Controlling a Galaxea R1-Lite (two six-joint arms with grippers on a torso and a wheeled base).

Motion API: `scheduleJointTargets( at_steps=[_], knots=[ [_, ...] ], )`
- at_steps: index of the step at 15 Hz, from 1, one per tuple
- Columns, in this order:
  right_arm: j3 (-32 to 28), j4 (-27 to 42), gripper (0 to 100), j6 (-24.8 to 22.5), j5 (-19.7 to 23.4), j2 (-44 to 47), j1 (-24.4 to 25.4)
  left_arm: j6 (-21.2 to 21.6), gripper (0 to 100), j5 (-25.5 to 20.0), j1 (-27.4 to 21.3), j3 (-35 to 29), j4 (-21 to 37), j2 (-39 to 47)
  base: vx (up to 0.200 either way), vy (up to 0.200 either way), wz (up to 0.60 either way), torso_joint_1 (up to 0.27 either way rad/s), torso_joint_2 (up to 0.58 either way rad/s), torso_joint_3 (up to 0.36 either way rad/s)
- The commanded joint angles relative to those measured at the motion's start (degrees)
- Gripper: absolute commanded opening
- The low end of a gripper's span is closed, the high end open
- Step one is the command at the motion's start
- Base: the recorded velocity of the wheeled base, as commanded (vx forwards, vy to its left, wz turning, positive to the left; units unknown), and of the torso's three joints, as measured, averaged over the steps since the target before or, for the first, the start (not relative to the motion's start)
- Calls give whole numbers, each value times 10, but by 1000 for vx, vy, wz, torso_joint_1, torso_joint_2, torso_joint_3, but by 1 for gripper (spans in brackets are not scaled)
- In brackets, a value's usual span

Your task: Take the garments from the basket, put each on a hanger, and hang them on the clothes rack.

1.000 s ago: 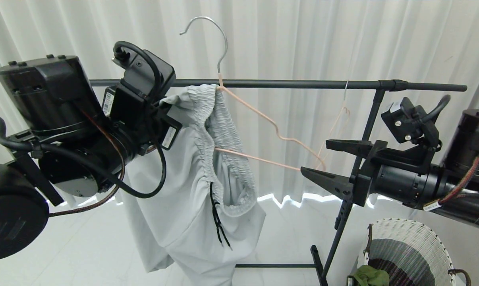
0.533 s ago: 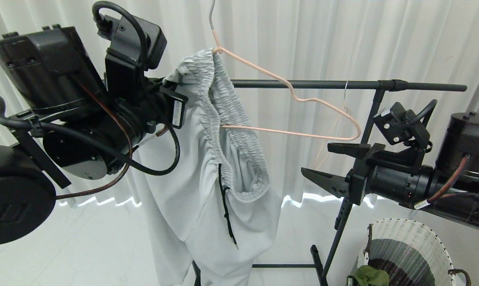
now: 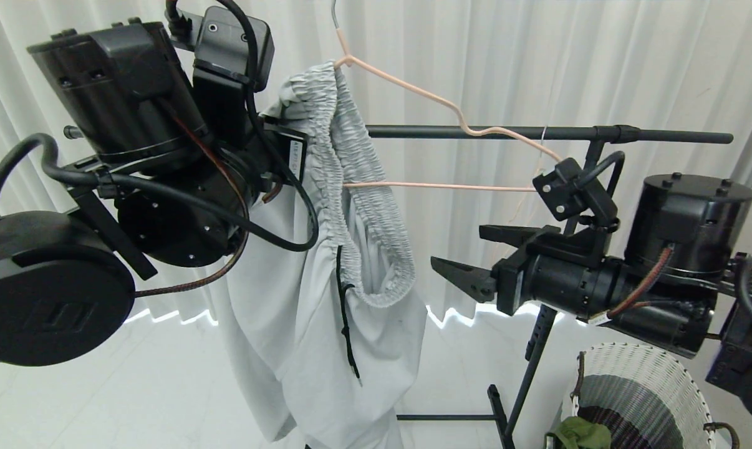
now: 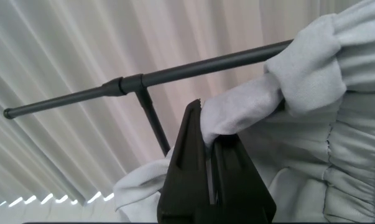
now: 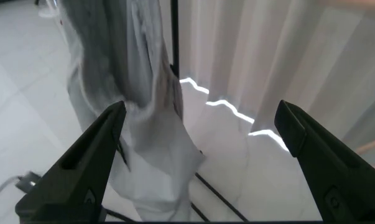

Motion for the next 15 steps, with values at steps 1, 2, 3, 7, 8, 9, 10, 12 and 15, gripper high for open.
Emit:
scheduleJointTargets(
  at_steps=[1,2,3,7,8,9,10,12,15],
  knots=[
    [-40,0,100,12,-26,49,19,-1,0,6,-6,0,0,3,0,0,0,0,0,0],
    [-53,0,100,19,-35,63,21,-1,0,6,-6,1,0,4,0,0,0,0,0,0],
    [-58,0,100,29,-41,73,27,-4,0,6,-6,0,-1,5,0,0,0,0,0,0],
    [-58,0,100,42,-42,95,36,-9,0,5,-6,0,-1,7,0,0,0,0,0,0],
    [-58,0,100,42,-42,98,36,-9,0,5,-6,0,-1,7,0,0,0,0,0,0],
    [-57,0,100,42,-42,101,36,-9,0,5,-6,0,-1,7,0,0,0,0,0,0],
    [-57,0,100,42,-42,101,36,-9,0,5,-6,0,-1,7,0,0,0,0,0,0],
    [-53,0,0,45,-46,109,33,-10,0,4,-6,1,-2,6,0,0,0,0,0,0],
    [-52,0,0,50,-54,114,33,-8,0,3,-6,2,-27,9,0,0,0,0,0,0]
  ],
)
